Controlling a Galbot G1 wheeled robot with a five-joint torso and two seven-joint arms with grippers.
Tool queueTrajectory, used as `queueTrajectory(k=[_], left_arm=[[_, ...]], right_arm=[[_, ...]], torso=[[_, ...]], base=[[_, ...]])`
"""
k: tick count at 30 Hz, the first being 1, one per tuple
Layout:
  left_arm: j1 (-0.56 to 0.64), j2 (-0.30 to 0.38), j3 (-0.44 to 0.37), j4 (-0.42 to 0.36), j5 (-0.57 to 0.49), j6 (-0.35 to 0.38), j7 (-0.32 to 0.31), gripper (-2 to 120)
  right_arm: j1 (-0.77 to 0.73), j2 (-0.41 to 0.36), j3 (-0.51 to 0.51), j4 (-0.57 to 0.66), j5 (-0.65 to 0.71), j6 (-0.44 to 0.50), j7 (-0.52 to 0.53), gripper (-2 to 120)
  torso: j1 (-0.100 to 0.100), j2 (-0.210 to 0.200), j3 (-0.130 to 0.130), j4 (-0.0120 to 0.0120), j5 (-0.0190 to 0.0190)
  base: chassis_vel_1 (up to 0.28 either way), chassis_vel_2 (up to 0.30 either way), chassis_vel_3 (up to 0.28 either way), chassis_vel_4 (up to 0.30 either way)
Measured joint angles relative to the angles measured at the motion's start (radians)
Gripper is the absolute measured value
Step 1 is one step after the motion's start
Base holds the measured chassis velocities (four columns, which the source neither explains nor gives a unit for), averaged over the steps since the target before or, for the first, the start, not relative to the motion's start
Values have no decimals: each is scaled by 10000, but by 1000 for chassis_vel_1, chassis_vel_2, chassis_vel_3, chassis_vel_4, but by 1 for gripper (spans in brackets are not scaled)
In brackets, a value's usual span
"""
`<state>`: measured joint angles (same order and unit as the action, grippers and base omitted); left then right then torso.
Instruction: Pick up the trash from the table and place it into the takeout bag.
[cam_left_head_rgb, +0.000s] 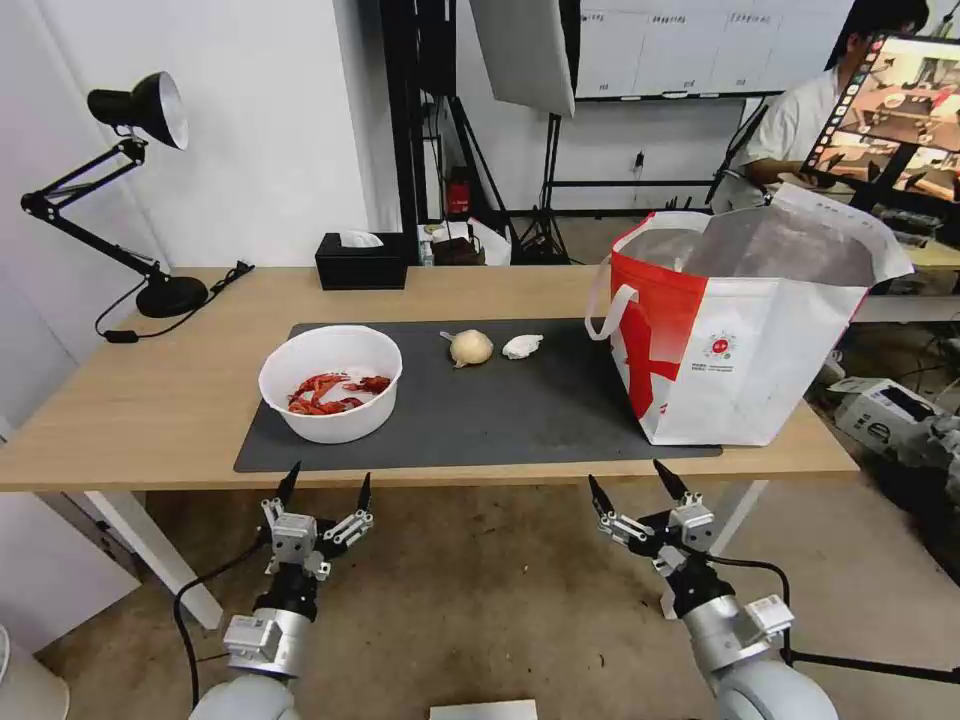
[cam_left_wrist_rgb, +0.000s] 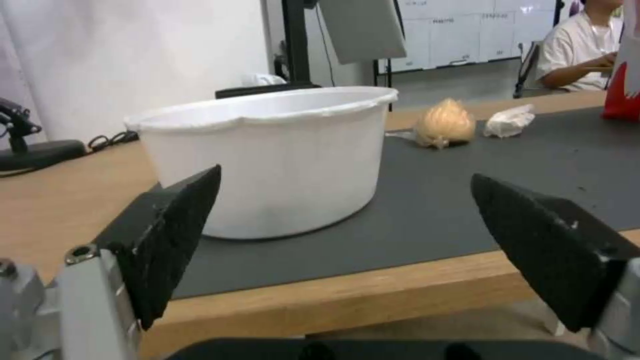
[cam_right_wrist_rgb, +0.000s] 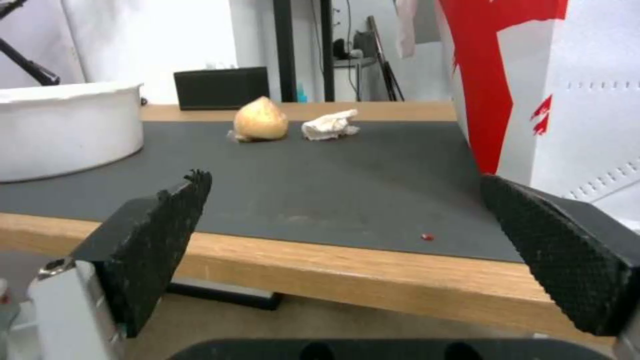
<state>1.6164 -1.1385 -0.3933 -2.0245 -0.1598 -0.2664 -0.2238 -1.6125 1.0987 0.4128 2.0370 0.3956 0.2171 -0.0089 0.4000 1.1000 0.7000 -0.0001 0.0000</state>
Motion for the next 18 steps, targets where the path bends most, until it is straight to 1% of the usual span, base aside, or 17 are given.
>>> queueTrajectory(k=[7, 11, 13, 14, 15, 17, 18], left_arm=[[131, -70, -71, -57, 0, 14, 42, 100], [159, -71, -70, -42, -10, 19, 46, 100], [50, 10, 36, 24, -54, 39, 46, 100], [-128, 169, 228, 105, -135, 65, 46, 100], [-128, 169, 228, 105, -135, 65, 46, 100], [-404, 481, 533, 277, -291, 163, 121, 100], [-401, 526, 542, 324, -319, 166, 167, 100]], right_arm=[[76, -25, -95, -24, -16, -35, -11, 100], [509, -269, -247, -68, 39, -200, -6, 100], [742, -412, -248, -17, 157, -345, 48, 100], [841, -486, -204, 101, 247, -456, 105, 100], [841, -486, -204, 101, 247, -456, 105, 100], [1311, -679, -234, 339, 553, -843, 339, 100], [1702, -782, -431, 344, 681, -1061, 452, 100]], torso=[[0, 0, 0, 0, 0], [0, 0, 0, 1, 0], [0, 0, 1, 7, 3], [1, -1, 1, 6, 1], [1, -1, 1, 6, 1], [0, 0, 0, -9, -5], [0, 0, 1, -4, -1]], base=[[0, 0, 0, 0], [0, 0, 0, 0], [0, 0, 0, 0], [0, 0, 0, 0], [0, 0, 0, 0], [0, 0, 0, 0], [0, 0, 0, 0]])
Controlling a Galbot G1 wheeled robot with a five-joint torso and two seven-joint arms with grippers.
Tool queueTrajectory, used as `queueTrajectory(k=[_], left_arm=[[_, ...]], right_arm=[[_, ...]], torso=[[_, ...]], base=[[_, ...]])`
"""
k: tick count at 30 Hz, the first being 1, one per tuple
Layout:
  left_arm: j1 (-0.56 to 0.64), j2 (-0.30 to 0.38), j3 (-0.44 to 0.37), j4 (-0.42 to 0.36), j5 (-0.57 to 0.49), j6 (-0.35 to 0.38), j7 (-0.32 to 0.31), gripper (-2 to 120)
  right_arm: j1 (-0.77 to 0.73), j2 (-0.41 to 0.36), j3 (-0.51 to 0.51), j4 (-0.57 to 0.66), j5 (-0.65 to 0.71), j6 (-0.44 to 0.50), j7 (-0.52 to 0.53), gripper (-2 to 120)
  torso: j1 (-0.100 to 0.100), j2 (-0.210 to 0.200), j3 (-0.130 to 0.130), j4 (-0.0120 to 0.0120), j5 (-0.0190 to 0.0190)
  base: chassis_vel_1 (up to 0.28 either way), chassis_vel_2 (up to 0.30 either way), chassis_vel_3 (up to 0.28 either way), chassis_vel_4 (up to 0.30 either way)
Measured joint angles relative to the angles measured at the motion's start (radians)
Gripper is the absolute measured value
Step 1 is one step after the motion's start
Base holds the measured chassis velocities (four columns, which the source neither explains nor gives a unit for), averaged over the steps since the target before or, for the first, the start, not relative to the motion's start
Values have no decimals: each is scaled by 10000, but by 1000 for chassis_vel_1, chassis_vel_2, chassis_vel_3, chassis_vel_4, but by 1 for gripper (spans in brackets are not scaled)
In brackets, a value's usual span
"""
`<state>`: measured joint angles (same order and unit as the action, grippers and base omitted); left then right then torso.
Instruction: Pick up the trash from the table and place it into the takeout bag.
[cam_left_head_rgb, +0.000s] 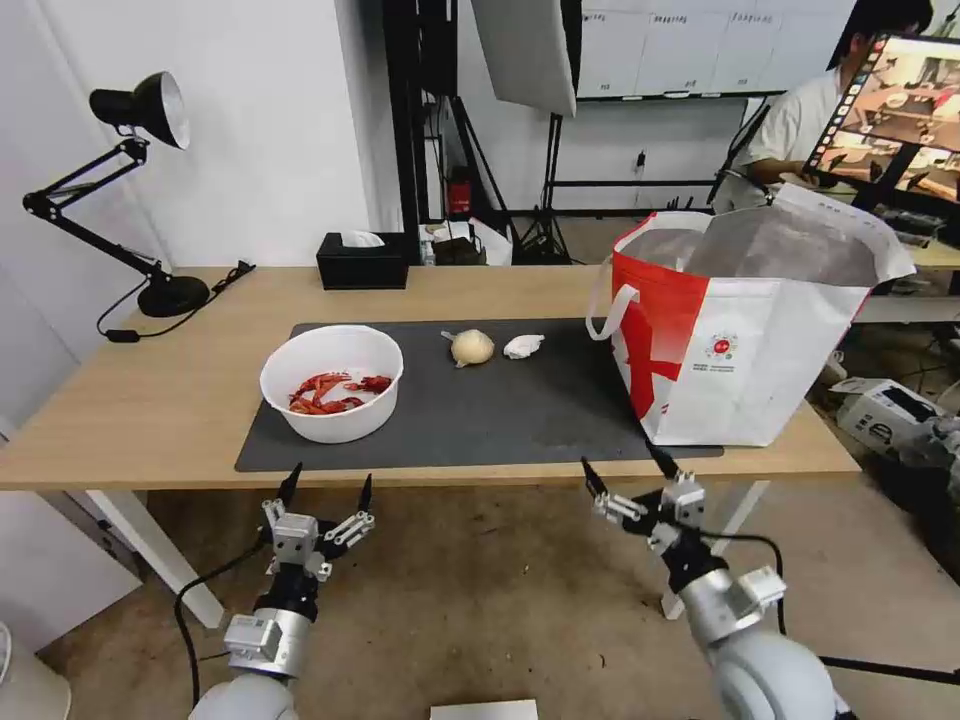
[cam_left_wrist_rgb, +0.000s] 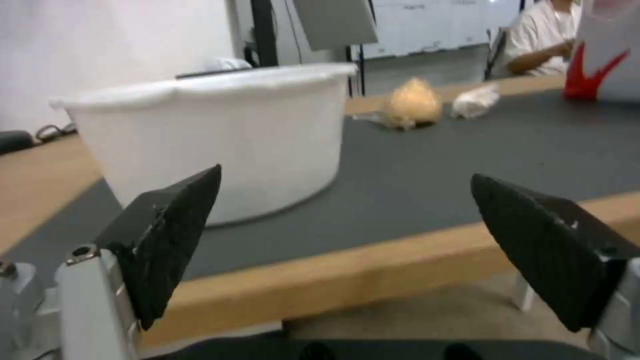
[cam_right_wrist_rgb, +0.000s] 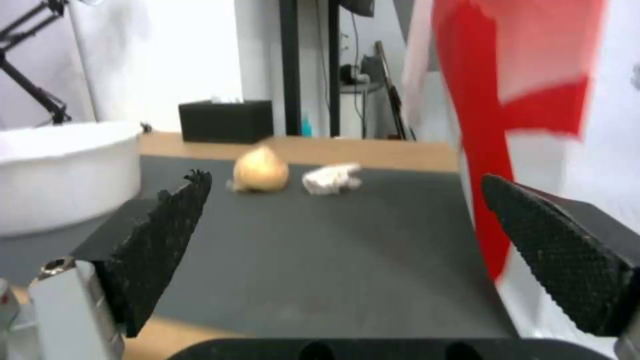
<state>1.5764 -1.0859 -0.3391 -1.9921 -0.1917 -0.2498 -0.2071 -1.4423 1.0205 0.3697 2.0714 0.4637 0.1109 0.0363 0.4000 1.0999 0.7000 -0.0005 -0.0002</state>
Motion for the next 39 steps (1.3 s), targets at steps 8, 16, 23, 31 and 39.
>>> queueTrajectory(k=[8, 16, 23, 31, 39], left_arm=[[172, -112, -238, -73, -61, -30, 20, 100], [310, -189, -408, -148, -56, -29, 3, 100], [405, -257, -494, -180, -26, -26, -107, 100], [539, -296, -721, -273, -29, -19, -126, 100], [619, -351, -771, -293, -23, -19, -122, 100]], right_arm=[[2746, -146, -2098, -807, 398, -1141, 653, 100], [4985, 142, -3766, -1932, 661, -1903, 1551, 100], [6485, 537, -4841, -3038, 1328, -2719, 2460, 100], [8966, 1444, -5859, -5109, 1746, -3735, 3991, 100], [10484, 2404, -6458, -7145, 2024, -4315, 5094, 100]], torso=[[1, 0, 1, 4, 3], [1, 0, 1, 7, 1], [2, 0, 1, 5, 1], [2, -1, 1, 6, 0], [1, -1, 0, 6, 1]], base=[[0, 0, 0, 0], [0, 0, 0, 0], [0, 0, 0, 0], [0, 0, 0, 0], [0, 0, 0, 0]])
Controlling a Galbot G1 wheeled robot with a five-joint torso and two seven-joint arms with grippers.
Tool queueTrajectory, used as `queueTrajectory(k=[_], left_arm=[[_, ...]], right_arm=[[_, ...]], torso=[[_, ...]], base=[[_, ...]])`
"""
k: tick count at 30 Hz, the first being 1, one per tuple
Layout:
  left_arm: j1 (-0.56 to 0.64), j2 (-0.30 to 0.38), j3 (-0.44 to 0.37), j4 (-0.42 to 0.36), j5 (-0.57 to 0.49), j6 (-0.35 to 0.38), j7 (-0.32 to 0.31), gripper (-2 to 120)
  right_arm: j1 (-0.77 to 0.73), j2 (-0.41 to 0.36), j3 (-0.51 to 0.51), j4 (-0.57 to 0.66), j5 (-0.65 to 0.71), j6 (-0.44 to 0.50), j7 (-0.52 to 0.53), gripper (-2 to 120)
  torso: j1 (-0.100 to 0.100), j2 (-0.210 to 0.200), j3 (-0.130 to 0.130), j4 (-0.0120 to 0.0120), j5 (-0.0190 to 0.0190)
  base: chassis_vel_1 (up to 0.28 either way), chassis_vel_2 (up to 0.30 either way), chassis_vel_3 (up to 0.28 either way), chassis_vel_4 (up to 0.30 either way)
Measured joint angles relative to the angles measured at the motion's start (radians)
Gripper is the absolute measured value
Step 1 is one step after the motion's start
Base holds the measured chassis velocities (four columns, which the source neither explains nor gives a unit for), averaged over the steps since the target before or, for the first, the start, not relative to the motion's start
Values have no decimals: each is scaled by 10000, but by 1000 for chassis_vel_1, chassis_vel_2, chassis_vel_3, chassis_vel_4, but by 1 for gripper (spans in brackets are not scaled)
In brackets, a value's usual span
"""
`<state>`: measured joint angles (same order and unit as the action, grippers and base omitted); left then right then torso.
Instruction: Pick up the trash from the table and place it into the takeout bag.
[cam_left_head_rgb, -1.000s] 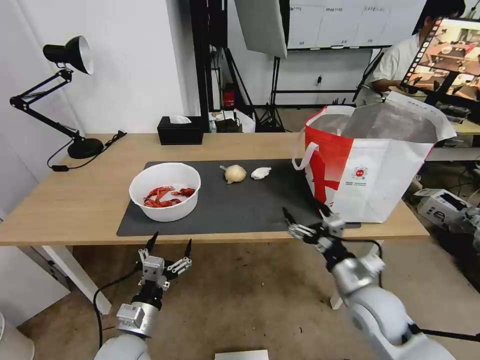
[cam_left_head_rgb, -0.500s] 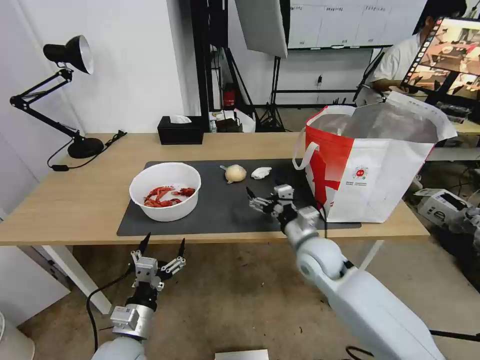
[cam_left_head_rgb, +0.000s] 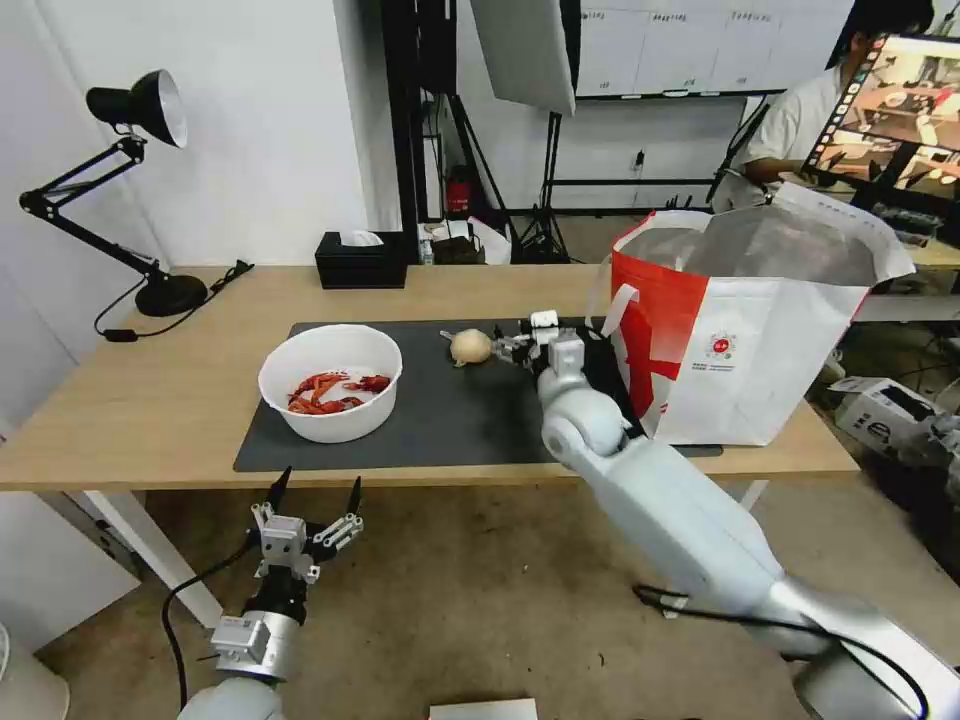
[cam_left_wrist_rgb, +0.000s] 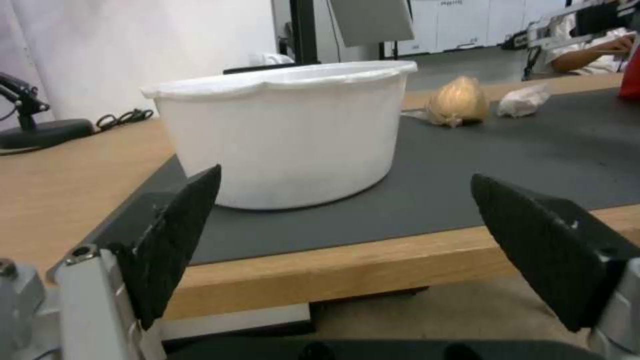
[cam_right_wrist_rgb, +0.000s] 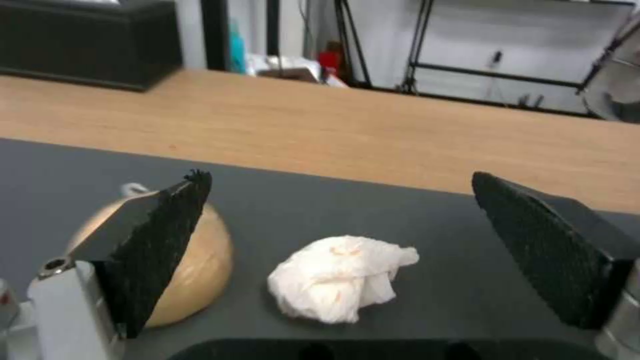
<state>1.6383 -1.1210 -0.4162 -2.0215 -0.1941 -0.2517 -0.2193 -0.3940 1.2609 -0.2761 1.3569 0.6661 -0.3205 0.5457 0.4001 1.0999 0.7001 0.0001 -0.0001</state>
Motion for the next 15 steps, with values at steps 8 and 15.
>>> queueTrajectory(k=[8, 15], left_arm=[[-7, 98, -156, -19, -103, 0, 4, 100], [-27, 98, -137, -24, -139, 0, 5, 100]], right_arm=[[628, 834, -59, -1763, -7, -325, 100, 100], [799, 1292, 75, -2586, -26, -382, 34, 100]], torso=[[0, 0, 0, -1, 0], [-1, 0, -1, 0, 0]], base=[[0, 0, 0, 0], [0, 0, 0, 0]])
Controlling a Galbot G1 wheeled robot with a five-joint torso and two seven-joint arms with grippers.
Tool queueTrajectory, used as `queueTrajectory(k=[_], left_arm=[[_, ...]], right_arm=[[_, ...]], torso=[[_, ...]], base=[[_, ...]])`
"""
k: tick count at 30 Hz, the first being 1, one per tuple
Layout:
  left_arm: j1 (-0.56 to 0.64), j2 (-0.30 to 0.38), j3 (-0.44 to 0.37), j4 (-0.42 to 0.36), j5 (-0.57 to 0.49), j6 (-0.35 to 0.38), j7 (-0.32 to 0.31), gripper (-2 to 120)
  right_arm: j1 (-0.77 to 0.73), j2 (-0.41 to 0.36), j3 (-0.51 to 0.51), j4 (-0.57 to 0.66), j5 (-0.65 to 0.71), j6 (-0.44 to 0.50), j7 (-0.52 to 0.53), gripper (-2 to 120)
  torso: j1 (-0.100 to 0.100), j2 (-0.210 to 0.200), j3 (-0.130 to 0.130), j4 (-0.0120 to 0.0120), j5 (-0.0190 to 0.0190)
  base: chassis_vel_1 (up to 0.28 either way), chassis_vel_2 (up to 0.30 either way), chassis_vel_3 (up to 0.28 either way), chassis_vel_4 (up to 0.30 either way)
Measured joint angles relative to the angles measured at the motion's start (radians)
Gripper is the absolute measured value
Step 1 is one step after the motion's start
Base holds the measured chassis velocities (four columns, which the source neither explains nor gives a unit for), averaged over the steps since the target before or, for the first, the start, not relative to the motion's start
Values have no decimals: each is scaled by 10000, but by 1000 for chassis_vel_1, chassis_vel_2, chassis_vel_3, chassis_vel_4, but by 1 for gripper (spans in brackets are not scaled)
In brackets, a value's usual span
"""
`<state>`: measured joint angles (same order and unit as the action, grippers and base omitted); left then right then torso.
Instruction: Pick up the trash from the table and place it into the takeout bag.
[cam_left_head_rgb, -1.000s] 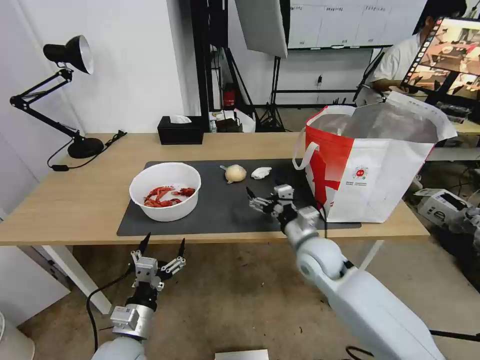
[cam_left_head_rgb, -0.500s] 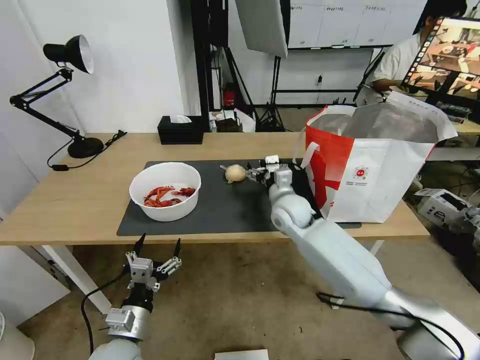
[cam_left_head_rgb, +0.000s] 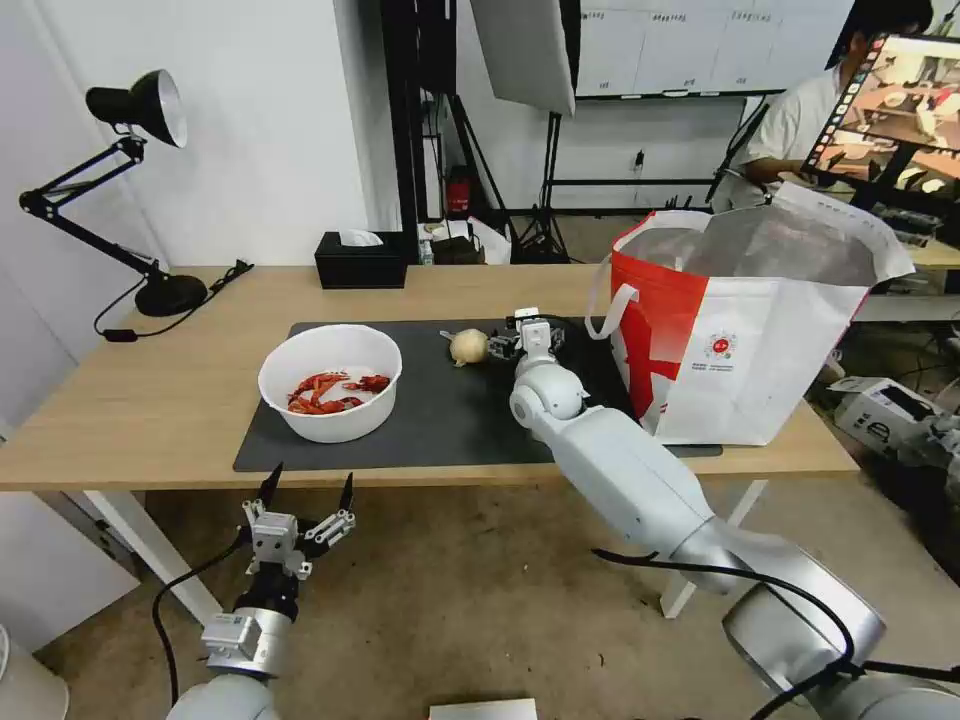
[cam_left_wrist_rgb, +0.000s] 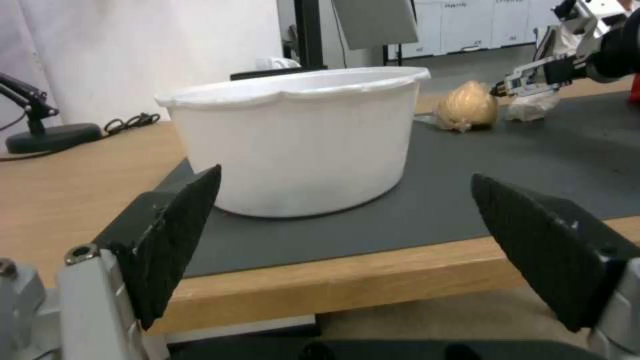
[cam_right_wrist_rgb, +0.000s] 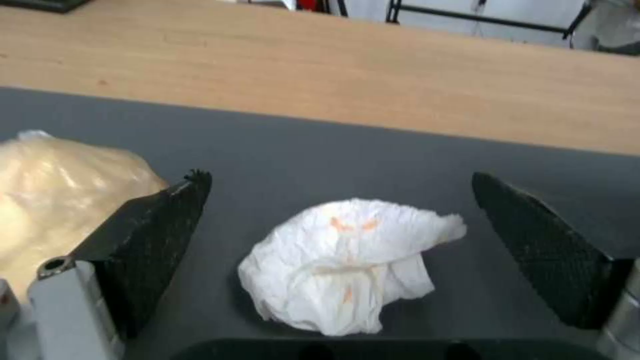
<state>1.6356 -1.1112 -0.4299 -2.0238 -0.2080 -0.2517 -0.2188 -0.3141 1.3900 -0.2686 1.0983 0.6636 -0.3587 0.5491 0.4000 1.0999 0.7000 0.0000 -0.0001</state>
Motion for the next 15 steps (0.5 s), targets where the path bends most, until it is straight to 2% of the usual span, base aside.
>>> queueTrajectory(k=[15], left_arm=[[-69, -15, 120, 93, 3, 0, 52, 100]], right_arm=[[26, 13, 188, -233, 65, -271, -49, 100]], torso=[[0, 1, 0, -1, 1]], base=[[0, 0, 0, 0]])
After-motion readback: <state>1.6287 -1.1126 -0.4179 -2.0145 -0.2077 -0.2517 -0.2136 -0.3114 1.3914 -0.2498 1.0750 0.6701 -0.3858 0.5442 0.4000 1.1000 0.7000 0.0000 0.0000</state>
